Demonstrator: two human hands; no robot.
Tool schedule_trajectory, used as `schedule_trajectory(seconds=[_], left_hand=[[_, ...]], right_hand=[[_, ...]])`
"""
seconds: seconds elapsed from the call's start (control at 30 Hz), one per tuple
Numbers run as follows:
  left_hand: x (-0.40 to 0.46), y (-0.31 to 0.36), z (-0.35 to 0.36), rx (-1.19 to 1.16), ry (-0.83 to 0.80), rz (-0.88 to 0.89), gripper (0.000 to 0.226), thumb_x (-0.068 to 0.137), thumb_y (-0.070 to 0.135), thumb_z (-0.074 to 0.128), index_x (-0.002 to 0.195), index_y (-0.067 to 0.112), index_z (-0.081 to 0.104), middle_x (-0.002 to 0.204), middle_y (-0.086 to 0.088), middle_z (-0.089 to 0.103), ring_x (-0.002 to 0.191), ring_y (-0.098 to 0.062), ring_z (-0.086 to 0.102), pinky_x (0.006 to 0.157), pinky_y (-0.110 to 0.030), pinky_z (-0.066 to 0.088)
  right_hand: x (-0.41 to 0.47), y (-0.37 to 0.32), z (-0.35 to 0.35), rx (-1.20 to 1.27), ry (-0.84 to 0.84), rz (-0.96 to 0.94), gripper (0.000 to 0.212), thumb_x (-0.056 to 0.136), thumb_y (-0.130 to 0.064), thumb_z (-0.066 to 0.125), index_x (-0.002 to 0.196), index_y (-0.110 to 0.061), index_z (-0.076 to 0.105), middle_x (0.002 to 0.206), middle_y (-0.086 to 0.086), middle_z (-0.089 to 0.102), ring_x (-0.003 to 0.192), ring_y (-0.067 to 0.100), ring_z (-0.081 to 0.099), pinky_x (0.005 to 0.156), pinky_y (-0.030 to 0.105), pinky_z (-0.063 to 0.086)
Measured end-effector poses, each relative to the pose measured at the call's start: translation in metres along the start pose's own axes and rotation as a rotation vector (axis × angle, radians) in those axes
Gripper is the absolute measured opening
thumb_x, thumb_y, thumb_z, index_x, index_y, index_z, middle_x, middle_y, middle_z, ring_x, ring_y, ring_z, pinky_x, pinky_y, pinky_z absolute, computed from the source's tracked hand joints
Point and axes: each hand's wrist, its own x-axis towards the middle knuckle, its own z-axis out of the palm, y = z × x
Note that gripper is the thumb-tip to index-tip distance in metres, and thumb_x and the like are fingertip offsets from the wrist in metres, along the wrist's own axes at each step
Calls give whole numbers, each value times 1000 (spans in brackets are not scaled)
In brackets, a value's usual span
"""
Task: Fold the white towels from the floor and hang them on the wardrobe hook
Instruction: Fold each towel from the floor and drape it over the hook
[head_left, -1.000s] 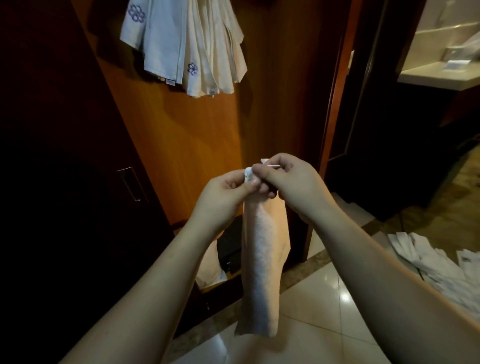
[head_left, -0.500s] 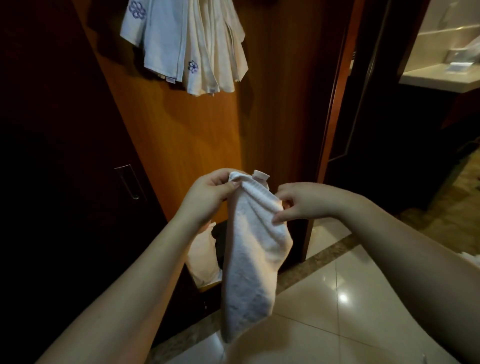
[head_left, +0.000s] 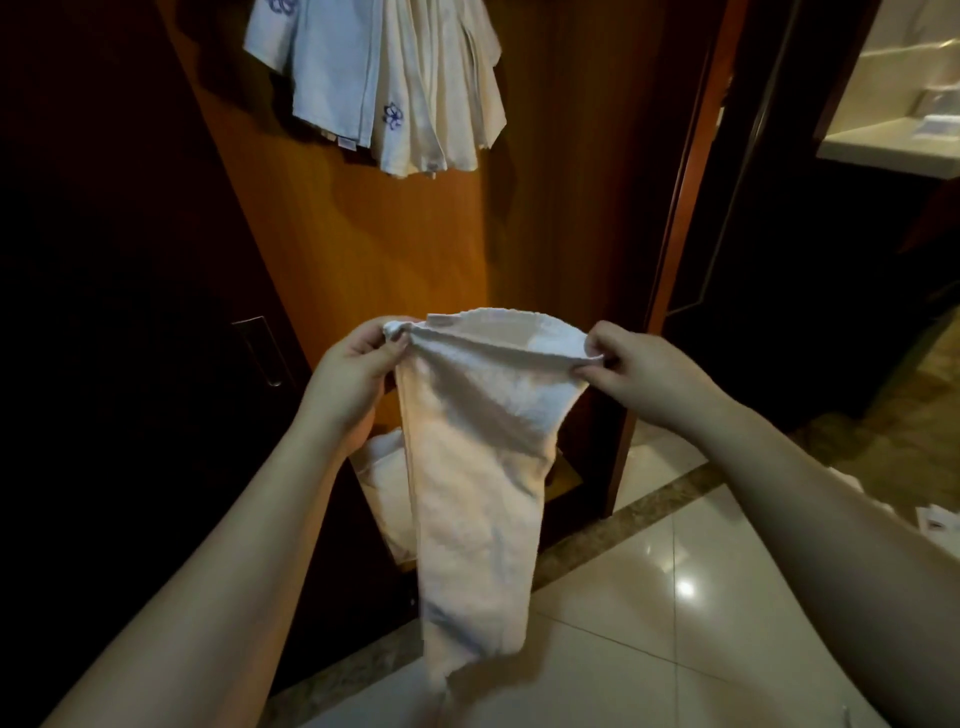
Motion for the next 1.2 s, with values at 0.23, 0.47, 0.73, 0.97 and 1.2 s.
schedule_trajectory(seconds=[0.23,0.47,0.73,0.97,1.2], left_hand=[[-2,-1,-5,-123,-113,30,14,89,21,64,92,26,78,98,3,70,94,-12,64,81,-28,50],[-2,-1,-3,-197,-176,-29,19,87,19,61,90,26,78,107,-6,69,101,-20,64,83,-30,52],[-4,11,7,-192,-119,2,19,87,21,60,85,28,78,112,-7,68,103,-22,63,86,-36,49],[-9,13,22,-195,-45,37,28,101,10,49,93,21,73,113,-13,68,92,-24,62,75,-36,48],[-10,20,32,-261,29,77,27,95,16,53,86,26,76,90,-5,68,81,-19,61,74,-37,46]], right_hand=[[-6,3,-18,335,68,85,18,75,-55,58,81,-44,46,88,-12,64,80,4,59,66,29,46],[-7,18,-18,476,-251,101,33,90,-36,74,104,-60,56,92,-24,66,85,-3,65,79,29,44],[-5,4,-10,619,96,188,17,90,-62,51,99,-53,63,95,-24,70,90,1,67,86,35,52],[-14,-17,9,481,582,166,10,100,-53,46,96,-54,56,88,-44,60,82,-20,57,62,1,38],[-10,-11,5,487,704,113,56,98,-59,51,79,-7,61,63,-1,59,59,12,53,48,15,32]])
